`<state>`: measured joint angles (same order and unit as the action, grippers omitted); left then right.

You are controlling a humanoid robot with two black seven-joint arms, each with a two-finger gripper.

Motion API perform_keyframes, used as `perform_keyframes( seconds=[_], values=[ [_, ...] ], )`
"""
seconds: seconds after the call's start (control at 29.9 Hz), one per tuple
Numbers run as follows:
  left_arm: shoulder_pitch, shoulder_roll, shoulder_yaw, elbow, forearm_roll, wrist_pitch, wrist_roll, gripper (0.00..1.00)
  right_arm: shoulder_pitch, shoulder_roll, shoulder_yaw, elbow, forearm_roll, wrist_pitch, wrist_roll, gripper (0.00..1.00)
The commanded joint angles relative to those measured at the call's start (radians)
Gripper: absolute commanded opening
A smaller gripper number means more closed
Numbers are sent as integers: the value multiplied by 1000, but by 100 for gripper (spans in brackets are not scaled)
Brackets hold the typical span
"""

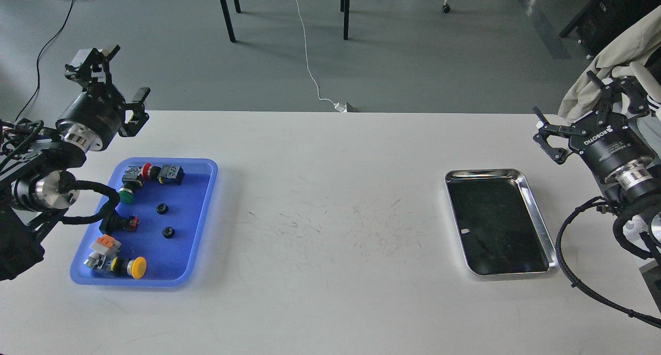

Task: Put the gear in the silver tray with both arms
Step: 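Raise the left gripper and swing it toward the blue tray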

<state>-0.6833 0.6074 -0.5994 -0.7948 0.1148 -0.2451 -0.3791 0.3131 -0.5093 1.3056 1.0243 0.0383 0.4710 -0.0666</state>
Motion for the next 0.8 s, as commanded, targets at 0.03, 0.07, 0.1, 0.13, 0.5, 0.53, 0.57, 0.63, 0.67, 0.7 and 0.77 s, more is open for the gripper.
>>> perform_keyframes(
  seconds=[0.03,0.07,0.1,0.13,0.5,0.53,0.57,0.63,0.67,0.7,0.77],
  values=[
    [2,2,-5,0,-6,-3,-1,98,12,-3,11,-1,0,-80,1,99],
    [4,2,-8,0,-10,-5,-3,98,12,-5,11,5,0,-95,-1,99],
    [5,2,-10,0,-11,-6,-1,98,12,-6,9,10,0,-91,-1,99],
    [7,0,-10,0,-11,-6,-1,98,12,-8,11,13,0,-84,-2,99],
    [5,0,-28,0,-9,-16,12,98,12,-26,-3,3,-3,-20,-7,99],
    [7,2,-25,0,-6,-19,12,98,14,-25,-6,3,-14,-21,-9,99],
    [7,2,-22,0,-1,-17,14,98,15,-26,-14,8,-20,-25,-12,99],
    [7,5,-20,-1,2,-17,14,98,17,-28,-48,10,-21,-26,-10,99],
    [7,9,-20,-1,2,-19,16,98,17,-29,-54,11,-21,-26,-10,99],
    [7,17,-20,-1,2,-19,16,98,17,-31,-55,11,-21,-25,-10,99],
    [7,25,-20,-1,2,-20,14,98,15,-41,-62,11,-21,-22,-10,99]
  ],
)
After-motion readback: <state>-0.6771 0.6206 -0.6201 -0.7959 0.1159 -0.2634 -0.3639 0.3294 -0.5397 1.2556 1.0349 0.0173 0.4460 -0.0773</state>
